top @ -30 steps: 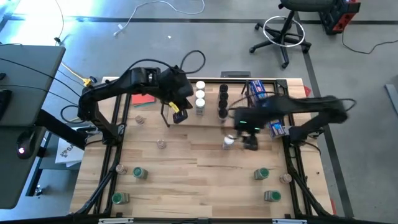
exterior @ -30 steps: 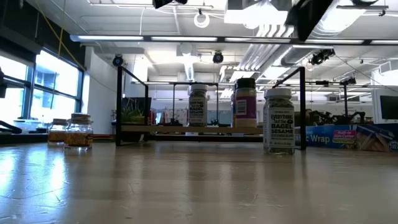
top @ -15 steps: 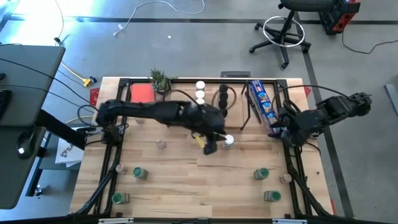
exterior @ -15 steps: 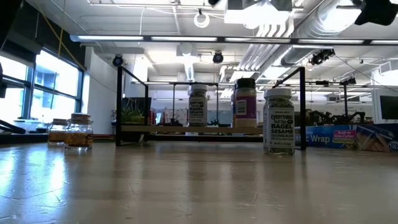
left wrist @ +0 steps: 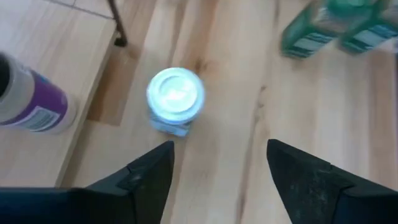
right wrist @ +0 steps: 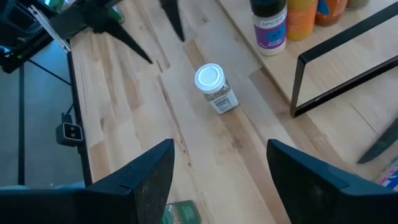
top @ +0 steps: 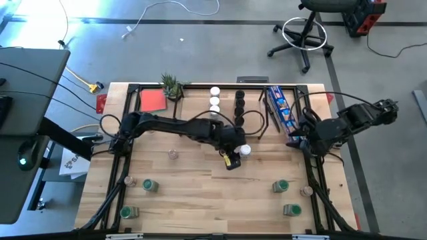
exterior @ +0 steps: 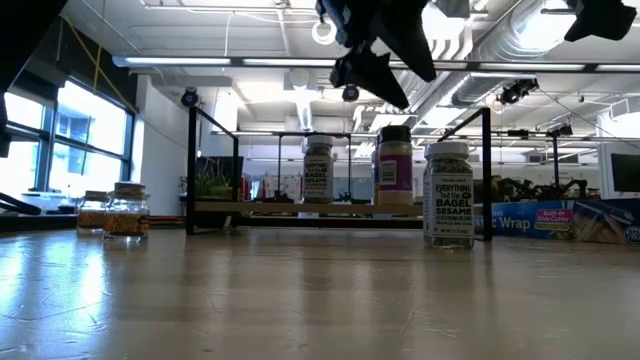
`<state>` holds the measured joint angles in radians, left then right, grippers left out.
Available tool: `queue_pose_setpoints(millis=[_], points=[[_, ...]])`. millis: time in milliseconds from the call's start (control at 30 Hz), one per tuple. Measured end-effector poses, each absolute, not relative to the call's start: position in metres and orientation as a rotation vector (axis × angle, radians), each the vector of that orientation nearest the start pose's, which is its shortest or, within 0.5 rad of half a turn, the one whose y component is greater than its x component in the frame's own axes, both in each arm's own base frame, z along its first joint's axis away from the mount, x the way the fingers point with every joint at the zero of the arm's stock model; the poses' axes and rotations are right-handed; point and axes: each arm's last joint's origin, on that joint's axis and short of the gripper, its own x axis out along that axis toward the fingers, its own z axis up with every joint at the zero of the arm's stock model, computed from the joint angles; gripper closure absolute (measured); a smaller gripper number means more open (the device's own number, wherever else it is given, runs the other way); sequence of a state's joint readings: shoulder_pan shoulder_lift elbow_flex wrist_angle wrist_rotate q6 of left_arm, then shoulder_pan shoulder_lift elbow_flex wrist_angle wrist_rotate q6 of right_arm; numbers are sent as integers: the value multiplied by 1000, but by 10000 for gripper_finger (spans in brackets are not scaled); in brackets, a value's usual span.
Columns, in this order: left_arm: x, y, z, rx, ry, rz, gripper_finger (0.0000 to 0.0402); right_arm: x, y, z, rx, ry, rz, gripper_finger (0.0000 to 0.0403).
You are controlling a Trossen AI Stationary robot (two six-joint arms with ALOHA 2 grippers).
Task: Shelf spices
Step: Put the white seasoning bottle on the shelf aligned with the other white seasoning bottles
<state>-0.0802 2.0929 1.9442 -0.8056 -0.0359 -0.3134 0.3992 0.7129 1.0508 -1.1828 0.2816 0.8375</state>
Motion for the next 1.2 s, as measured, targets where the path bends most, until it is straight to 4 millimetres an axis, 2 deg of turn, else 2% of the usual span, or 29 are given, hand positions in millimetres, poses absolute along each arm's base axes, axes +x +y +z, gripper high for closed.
queue_pose_setpoints(millis=[333,733,1000,1200], points=[[478,-30,233,-232,991,122,137,92,30,342,524,786,-236,153],[491,-31,215,-145,950,133,137,92,30,342,553,787,-240,153],[499,-32,209,-144,898,114,137,93,31,343,593,781,-243,153],[505,-35,205,-70,856,80,137,94,31,344,600,767,-237,153]])
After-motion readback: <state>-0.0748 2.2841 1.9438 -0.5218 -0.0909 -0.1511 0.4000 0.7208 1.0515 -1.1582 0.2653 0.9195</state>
